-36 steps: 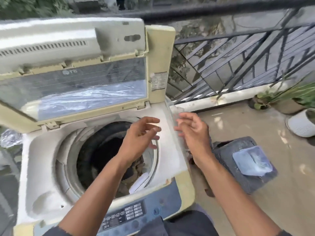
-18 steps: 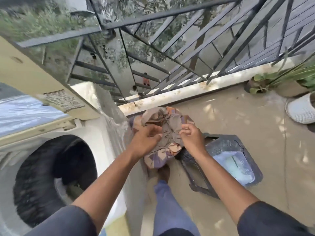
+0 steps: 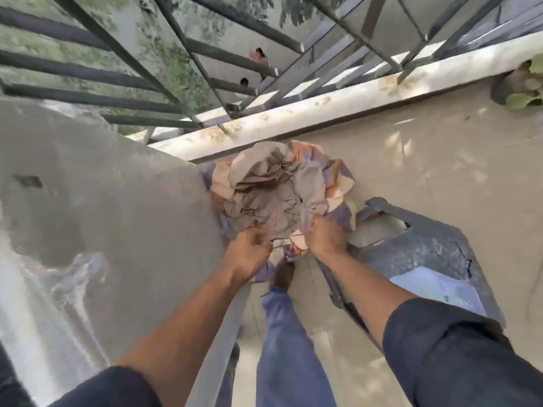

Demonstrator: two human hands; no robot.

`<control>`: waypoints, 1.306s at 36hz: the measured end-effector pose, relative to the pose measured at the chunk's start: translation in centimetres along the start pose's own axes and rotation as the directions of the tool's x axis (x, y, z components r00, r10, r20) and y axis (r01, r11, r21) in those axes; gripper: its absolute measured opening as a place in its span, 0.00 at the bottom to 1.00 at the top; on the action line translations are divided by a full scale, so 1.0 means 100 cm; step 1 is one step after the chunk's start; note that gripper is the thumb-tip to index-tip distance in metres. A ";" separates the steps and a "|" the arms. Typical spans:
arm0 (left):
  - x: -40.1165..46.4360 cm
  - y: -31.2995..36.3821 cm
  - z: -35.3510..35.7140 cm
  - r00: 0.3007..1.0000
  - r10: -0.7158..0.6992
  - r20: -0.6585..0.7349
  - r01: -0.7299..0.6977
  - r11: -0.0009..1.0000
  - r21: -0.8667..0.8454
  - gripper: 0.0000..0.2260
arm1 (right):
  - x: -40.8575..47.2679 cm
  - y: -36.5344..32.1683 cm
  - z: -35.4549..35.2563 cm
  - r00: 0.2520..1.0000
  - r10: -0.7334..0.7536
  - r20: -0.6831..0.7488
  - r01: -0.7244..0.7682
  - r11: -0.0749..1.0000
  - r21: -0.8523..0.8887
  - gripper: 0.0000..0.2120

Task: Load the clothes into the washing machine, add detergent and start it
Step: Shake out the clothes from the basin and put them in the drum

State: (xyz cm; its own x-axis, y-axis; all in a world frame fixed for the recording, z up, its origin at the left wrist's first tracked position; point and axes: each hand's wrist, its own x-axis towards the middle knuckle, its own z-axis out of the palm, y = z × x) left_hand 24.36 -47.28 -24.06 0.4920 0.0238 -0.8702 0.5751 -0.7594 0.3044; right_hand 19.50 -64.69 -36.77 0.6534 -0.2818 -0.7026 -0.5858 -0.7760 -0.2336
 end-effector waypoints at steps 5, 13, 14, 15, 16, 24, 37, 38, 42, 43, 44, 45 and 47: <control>0.042 -0.024 0.018 0.995 -0.093 0.022 0.095 0.990 -0.105 0.04 | 0.034 -0.016 0.040 0.975 -0.211 0.063 0.218 0.964 -0.149 0.07; 0.098 -0.049 0.038 0.985 -0.170 0.037 0.174 0.960 -0.219 0.26 | 0.086 -0.042 0.087 0.979 -0.170 0.110 0.176 0.983 -0.043 0.24; 0.102 -0.052 0.039 0.983 -0.177 0.037 0.181 0.957 -0.225 0.26 | 0.092 -0.042 0.092 0.981 -0.169 0.093 0.175 0.983 -0.054 0.26; 0.107 -0.054 0.040 0.981 -0.188 0.040 0.192 0.955 -0.228 0.24 | 0.096 -0.042 0.095 0.981 -0.174 0.088 0.181 0.980 -0.081 0.28; 0.110 -0.056 0.041 0.980 -0.195 0.045 0.200 0.954 -0.224 0.21 | 0.102 -0.042 0.099 0.979 -0.183 0.088 0.193 0.974 -0.118 0.30; 0.119 -0.062 0.047 0.987 -0.159 0.026 0.161 0.968 -0.192 0.15 | 0.128 -0.041 0.096 0.958 -0.271 0.090 0.286 0.913 -0.292 0.15; 0.110 -0.056 0.049 0.994 -0.101 0.046 0.104 0.991 -0.078 0.13 | 0.117 -0.052 0.107 0.959 -0.258 0.115 0.279 0.929 -0.243 0.09; 0.109 -0.056 0.048 0.994 -0.100 0.043 0.103 0.992 -0.070 0.14 | 0.115 -0.053 0.107 0.960 -0.254 0.118 0.276 0.930 -0.243 0.10; 0.104 -0.059 0.044 0.993 -0.112 0.023 0.113 0.992 -0.060 0.16 | 0.102 -0.050 0.107 0.949 -0.304 0.084 0.315 0.925 -0.213 0.06; 0.102 -0.059 0.044 0.993 -0.119 0.020 0.120 0.991 -0.063 0.15 | 0.100 -0.048 0.107 0.944 -0.323 0.063 0.329 0.921 -0.208 0.06; 0.101 -0.060 0.044 0.993 -0.120 0.017 0.121 0.990 -0.068 0.15 | 0.099 -0.048 0.108 0.937 -0.344 0.052 0.347 0.914 -0.209 0.09; 0.100 -0.060 0.045 0.993 -0.119 0.018 0.120 0.990 -0.069 0.15 | 0.100 -0.048 0.108 0.931 -0.361 0.061 0.365 0.906 -0.215 0.12; 0.100 -0.061 0.048 0.994 -0.110 0.019 0.111 0.992 -0.052 0.14 | 0.104 -0.050 0.111 0.923 -0.376 0.087 0.385 0.895 -0.225 0.16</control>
State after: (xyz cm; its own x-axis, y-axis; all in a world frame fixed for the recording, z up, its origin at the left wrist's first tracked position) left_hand 22.65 -45.49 -36.53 0.4133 0.0954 -0.9056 0.6596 -0.7170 0.2255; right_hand 23.90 -57.47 -50.32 0.7810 0.0807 -0.6193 -0.1647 -0.9299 -0.3289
